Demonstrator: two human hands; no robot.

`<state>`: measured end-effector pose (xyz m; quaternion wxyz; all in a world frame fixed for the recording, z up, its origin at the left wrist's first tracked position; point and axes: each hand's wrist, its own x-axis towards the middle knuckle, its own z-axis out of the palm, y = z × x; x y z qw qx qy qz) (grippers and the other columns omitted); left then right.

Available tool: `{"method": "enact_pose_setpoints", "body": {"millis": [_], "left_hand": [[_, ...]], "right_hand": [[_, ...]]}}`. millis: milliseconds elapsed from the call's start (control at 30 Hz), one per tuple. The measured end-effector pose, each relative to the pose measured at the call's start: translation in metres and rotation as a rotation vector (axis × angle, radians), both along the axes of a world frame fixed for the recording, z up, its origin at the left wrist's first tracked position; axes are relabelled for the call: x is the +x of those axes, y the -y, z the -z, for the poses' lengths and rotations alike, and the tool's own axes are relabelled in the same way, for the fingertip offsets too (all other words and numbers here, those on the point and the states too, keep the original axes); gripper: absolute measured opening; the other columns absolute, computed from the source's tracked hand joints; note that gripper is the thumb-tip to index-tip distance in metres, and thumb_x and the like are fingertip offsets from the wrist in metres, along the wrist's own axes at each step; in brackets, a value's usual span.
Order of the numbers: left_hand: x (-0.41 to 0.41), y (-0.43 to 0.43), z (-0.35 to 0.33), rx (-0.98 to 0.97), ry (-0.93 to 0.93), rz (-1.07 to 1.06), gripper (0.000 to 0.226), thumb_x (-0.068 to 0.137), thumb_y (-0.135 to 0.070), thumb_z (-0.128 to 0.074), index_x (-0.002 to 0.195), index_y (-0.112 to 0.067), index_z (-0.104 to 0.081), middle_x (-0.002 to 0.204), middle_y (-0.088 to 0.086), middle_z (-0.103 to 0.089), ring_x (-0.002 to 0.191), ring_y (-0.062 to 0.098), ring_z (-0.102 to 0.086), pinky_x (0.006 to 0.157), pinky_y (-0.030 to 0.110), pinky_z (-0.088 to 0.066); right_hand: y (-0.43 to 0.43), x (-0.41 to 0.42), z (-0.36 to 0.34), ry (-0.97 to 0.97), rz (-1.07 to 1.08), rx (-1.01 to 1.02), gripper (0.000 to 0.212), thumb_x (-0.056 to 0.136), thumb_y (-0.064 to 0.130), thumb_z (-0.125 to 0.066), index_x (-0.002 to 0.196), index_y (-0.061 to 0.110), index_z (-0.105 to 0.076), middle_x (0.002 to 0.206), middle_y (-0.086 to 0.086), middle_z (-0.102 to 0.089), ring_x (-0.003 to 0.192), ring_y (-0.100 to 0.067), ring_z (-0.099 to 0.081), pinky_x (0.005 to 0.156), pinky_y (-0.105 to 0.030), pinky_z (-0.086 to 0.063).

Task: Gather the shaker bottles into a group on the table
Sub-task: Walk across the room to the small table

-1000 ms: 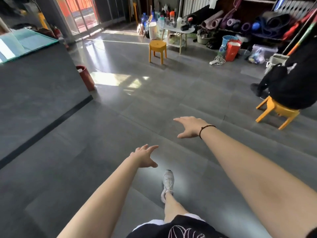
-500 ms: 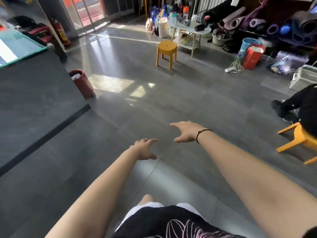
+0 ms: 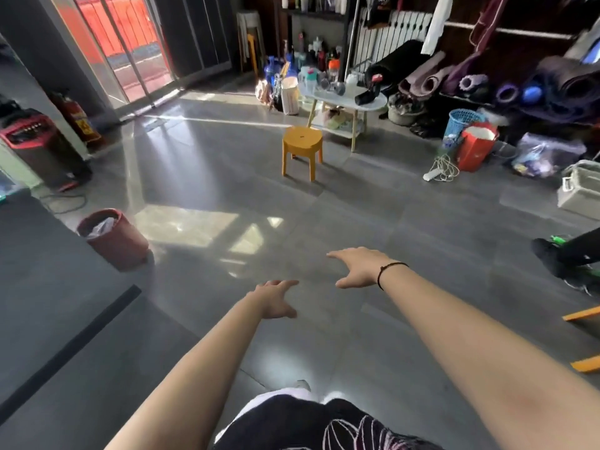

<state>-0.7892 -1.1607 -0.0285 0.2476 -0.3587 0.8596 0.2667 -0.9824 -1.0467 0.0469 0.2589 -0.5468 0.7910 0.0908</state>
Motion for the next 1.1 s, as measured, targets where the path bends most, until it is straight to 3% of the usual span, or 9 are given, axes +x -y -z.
{"method": "enact_pose_setpoints", "body": {"millis": [300,500,867,1100], "left_hand": [[-0.123,0.152,0.008,0.052,0.021,0.087,0.086,0.077,-0.049,-0.066,0.148,-0.042,-0.018,0.157,0.007,-0.025,0.142,0.036,-0.026,0.115,0.049,-0.027],[-0.222,0.266,0.019,0.056,0.033,0.059,0.079,0.084,-0.040,-0.064,0.150,-0.033,-0.021,0.154,0.011,-0.032,0.142,0.033,-0.027,0.113,0.037,-0.026],[-0.409,0.469,-0.007,-0.007,0.036,0.022,0.078,0.081,-0.050,-0.062,0.148,-0.035,-0.025,0.155,0.006,-0.033,0.141,0.032,-0.030,0.115,0.048,-0.028],[-0.518,0.573,0.006,0.010,0.108,0.070,0.081,0.078,-0.054,-0.061,0.148,-0.038,-0.023,0.154,0.008,-0.032,0.140,0.035,-0.029,0.115,0.048,-0.026]], "right_hand": [[0.151,-0.121,0.012,0.028,0.049,0.045,0.076,0.083,0.049,-0.061,0.148,0.037,-0.024,0.156,0.001,-0.032,0.140,-0.026,-0.035,0.108,-0.041,-0.036],[0.278,-0.230,0.031,0.018,0.021,0.089,0.075,0.084,0.048,-0.060,0.148,0.036,-0.025,0.154,-0.001,-0.034,0.138,-0.026,-0.038,0.106,-0.041,-0.038],[0.488,-0.437,-0.024,0.051,0.031,0.078,0.072,0.086,0.046,-0.058,0.149,0.029,-0.027,0.154,-0.006,-0.035,0.138,-0.028,-0.038,0.110,-0.044,-0.037],[0.561,-0.546,0.001,0.066,0.119,0.101,0.073,0.084,0.046,-0.060,0.148,0.031,-0.029,0.152,-0.008,-0.037,0.136,-0.030,-0.039,0.110,-0.044,-0.036]]}}
